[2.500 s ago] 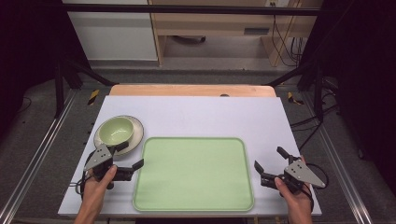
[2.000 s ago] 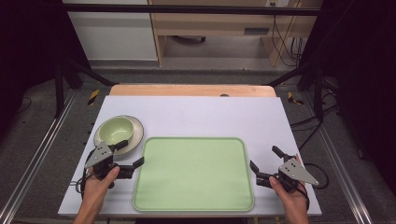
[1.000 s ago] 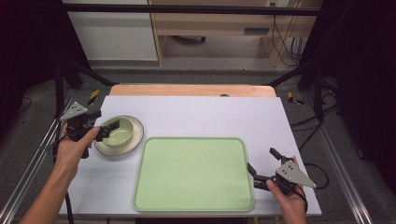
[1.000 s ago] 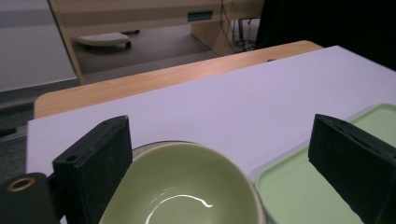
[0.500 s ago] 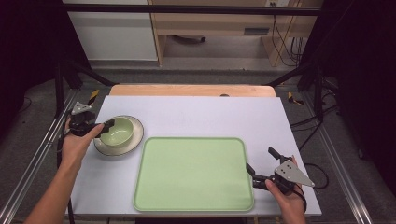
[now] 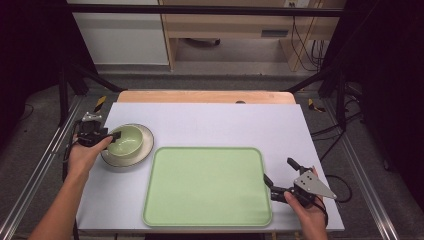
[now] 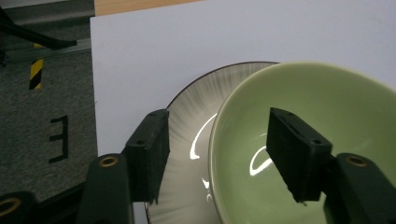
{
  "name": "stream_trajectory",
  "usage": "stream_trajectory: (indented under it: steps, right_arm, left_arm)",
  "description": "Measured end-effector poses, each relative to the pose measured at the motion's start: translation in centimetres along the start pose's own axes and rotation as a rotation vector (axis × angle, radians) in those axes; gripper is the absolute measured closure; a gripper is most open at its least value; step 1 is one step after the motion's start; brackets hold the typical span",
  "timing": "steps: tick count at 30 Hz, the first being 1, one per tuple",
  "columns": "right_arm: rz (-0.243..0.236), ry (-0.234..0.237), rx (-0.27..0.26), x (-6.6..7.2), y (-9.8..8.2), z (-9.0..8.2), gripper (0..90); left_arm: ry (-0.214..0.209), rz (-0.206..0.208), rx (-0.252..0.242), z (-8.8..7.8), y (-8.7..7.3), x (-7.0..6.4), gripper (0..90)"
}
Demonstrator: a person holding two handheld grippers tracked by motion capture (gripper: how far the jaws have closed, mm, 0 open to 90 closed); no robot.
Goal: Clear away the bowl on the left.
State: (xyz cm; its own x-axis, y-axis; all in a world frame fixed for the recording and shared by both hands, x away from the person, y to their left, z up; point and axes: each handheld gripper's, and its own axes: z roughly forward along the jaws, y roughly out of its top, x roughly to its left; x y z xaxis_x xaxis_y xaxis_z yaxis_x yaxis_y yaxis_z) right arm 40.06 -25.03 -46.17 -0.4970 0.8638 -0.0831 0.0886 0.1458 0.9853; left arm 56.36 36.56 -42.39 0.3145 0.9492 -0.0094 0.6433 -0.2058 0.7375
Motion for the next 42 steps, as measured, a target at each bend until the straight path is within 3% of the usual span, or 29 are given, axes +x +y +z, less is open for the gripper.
stream_trajectory:
  steps: [5, 27, 31, 32, 33, 39, 42]
  right_arm:
    - [-0.001, -0.002, 0.001, 0.0, 0.0, 0.0, 4.2]
    - [0.001, 0.0, 0.002, -0.1, 0.0, 0.0, 4.4]
    - [-0.001, 0.002, 0.004, 0.0, 0.0, 0.0, 4.4]
    - [-0.001, 0.003, 0.004, 0.0, 0.0, 0.0, 4.4]
    - [-0.004, 0.002, 0.005, 0.0, 0.0, 0.0, 4.4]
    - [-0.006, 0.003, 0.007, 0.3, 0.0, -0.1, 4.4]
    - [-0.012, 0.003, 0.003, 0.5, 0.1, -0.3, 4.4]
  left_arm:
    - [0.009, -0.022, 0.045, 0.2, -0.4, 0.4, 51.3]
    - [-0.034, -0.075, 0.112, 0.8, -0.7, 0.2, 81.6]
    - [-0.035, -0.095, 0.107, 0.6, -0.7, 0.2, 82.8]
    - [-0.052, -0.132, 0.078, 0.3, -0.8, 0.2, 83.4]
    - [-0.045, -0.136, 0.074, 0.1, -0.7, 0.0, 83.5]
    - [0.021, -0.12, 0.05, -1.4, -0.7, -1.1, 83.0]
    - [0.015, -0.125, 0.042, -2.1, -0.9, -1.4, 83.0]
